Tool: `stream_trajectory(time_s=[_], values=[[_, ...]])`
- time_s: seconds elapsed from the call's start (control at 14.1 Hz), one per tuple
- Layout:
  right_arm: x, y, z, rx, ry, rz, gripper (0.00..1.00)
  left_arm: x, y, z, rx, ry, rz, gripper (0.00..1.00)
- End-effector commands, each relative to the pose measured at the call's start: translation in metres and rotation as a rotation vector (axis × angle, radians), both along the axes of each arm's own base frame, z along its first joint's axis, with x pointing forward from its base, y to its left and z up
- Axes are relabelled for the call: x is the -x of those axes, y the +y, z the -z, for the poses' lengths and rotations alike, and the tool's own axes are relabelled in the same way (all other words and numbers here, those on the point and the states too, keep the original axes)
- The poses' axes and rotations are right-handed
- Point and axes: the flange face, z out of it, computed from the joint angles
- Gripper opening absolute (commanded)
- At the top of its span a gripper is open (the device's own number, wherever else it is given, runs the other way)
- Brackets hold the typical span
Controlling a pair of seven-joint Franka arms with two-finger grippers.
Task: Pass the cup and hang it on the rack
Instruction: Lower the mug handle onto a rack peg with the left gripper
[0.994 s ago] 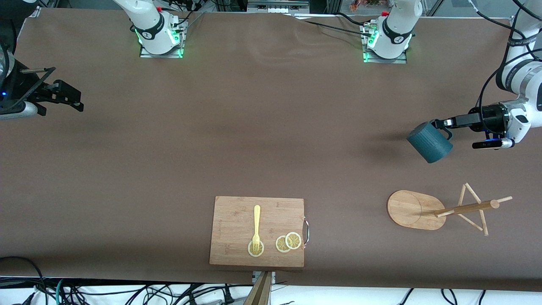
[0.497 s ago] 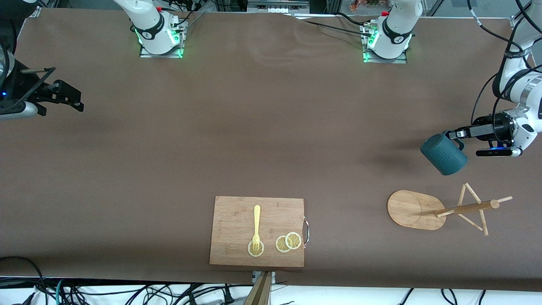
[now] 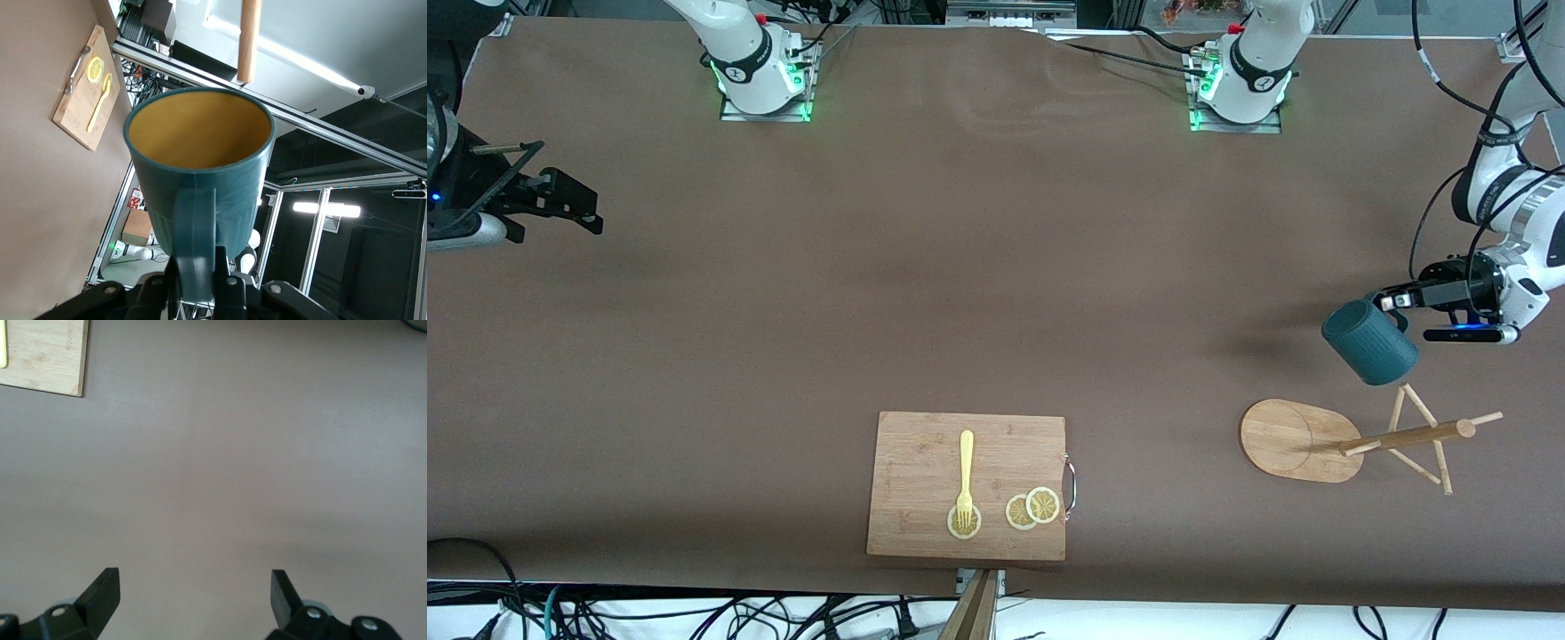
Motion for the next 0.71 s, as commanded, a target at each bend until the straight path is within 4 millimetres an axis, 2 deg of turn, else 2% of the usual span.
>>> stream_trajectory(time_s=[0.0, 0.64], values=[[0.000, 0.003, -0.004, -0.003, -0.008, 0.001, 1.00, -0.017, 0.007, -0.003, 0.038, -0.044, 0.002, 0.00], [0.001, 0.004, -0.004, 0.002, 0.000, -0.002, 1.00, -0.036, 0.018, 0.010, 0.088, -0.082, -0.040, 0.00]])
